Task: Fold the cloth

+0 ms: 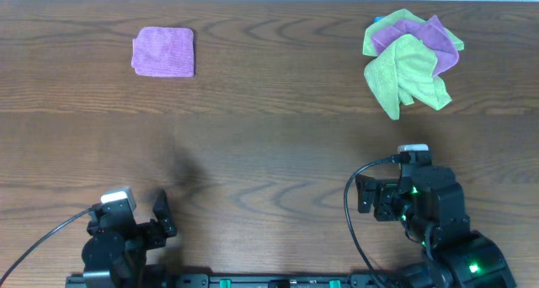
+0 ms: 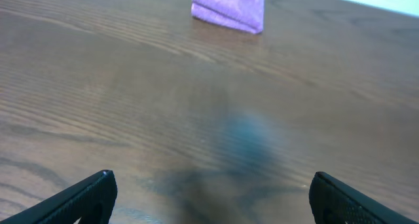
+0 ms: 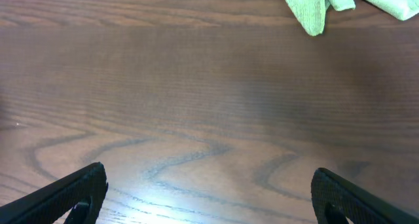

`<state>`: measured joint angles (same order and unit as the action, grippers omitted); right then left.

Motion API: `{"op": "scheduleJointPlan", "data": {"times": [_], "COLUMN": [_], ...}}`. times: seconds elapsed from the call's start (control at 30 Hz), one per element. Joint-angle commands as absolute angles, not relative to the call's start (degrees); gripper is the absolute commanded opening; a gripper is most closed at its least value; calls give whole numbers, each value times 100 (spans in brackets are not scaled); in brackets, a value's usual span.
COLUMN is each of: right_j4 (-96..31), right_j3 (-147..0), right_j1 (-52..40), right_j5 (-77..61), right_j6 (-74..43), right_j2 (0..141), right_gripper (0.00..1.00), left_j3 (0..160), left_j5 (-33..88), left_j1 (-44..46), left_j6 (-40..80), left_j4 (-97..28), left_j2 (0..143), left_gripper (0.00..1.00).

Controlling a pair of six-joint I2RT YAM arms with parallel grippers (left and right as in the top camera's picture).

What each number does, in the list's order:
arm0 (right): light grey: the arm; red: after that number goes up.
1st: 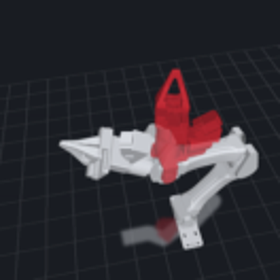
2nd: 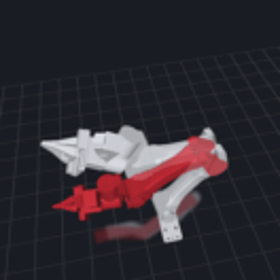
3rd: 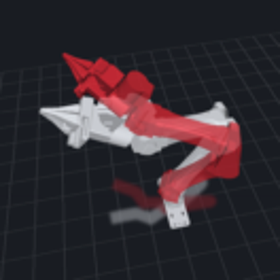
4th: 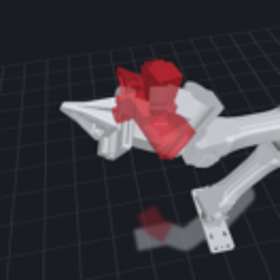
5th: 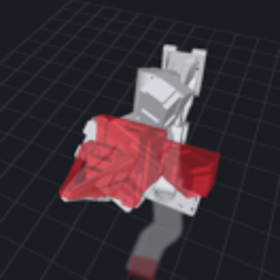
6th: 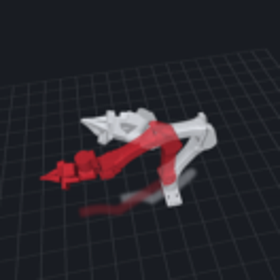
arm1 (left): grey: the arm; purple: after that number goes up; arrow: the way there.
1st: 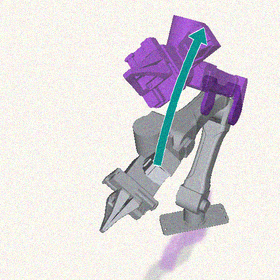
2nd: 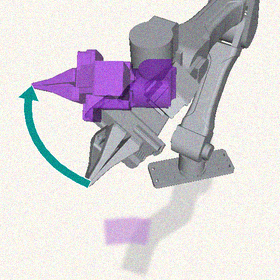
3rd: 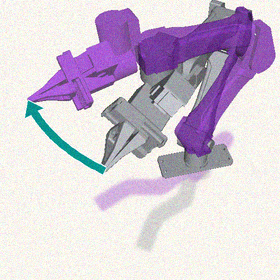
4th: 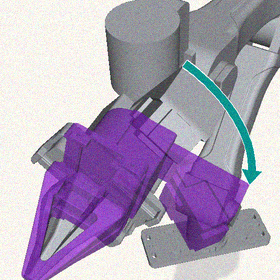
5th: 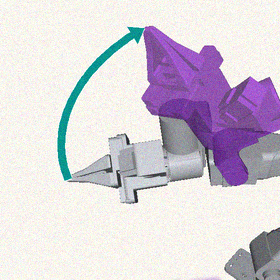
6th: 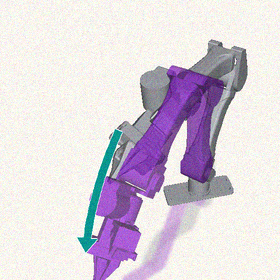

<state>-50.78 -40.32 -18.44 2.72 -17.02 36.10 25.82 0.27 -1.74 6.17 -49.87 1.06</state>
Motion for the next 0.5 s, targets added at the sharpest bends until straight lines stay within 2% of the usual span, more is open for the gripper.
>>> {"op": "scheduleJointPlan", "data": {"times": [0.0,0.47], "right_j4": [-5083,-5083], "right_j3": [-4034,-4034], "right_j1": [-1796,-1796], "right_j5": [276,276], "right_j6": [-1758,-1758], "right_j2": [3590,3590], "right_gripper": [99,99], "left_j3": [2408,1704], "left_j5": [-226,-683], "left_j1": [-102,56], "left_j6": [421,425], "left_j4": [-4950,-4945], "left_j2": [21,19], "left_gripper": [95,95]}}
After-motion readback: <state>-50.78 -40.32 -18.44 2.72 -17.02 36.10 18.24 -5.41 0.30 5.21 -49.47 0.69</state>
